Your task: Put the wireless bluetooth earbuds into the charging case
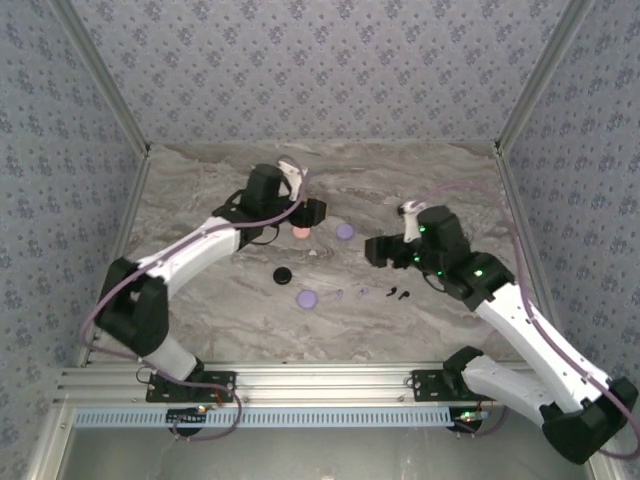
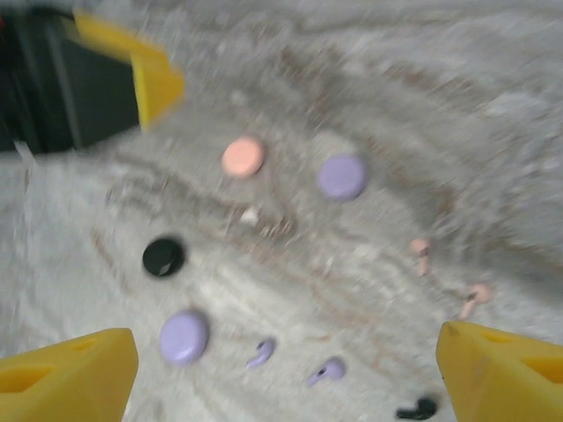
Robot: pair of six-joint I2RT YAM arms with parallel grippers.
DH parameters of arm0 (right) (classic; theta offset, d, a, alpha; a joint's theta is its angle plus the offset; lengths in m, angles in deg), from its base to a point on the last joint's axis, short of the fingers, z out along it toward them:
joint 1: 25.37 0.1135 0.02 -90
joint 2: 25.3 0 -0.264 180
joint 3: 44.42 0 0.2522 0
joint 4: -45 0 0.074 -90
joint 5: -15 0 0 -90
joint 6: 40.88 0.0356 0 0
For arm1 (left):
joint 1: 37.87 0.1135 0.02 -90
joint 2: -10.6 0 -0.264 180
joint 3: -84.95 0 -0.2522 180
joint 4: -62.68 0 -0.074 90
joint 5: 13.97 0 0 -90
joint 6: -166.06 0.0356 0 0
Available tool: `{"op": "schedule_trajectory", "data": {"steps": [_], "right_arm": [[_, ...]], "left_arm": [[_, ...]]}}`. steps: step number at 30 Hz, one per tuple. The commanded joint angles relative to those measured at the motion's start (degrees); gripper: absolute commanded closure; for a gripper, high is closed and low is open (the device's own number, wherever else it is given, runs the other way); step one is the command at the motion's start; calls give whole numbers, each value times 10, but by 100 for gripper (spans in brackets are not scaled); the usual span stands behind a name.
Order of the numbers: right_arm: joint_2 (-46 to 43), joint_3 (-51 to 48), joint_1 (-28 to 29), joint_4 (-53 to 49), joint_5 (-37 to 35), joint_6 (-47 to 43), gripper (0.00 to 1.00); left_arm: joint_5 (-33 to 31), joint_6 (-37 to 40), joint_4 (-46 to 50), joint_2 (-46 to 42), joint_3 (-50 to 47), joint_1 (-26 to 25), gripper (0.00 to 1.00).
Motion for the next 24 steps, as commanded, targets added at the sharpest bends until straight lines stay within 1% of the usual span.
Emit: {"op": "schedule_trajectory", "data": {"steps": [1,7,11,12,17,21,24], "right_arm": [[57,-1,62,-20,-22,8,13],[229,78,189,-66,-62,8,14],[342,137,240,-93,-89,-5,14],[367,169,249,-100,-94,-9,14],[464,222,272,-111,-90,-28,15],[522,250,271,-111,-91,-31,16],[548,264,264,-113,-96,-29,16]], "left_arm": [[-38,-6,-22,-54,-51,18,25],[-70,-31,-35,-132,-118,50,18],[-87,-53,-44,-166,-154,74,15],[-90,-57,-44,-175,-161,79,15],[-110,-65,-35,-207,-182,101,14],[-116,-65,-23,-224,-191,109,13],[-117,-67,-22,-231,-196,111,12]]}}
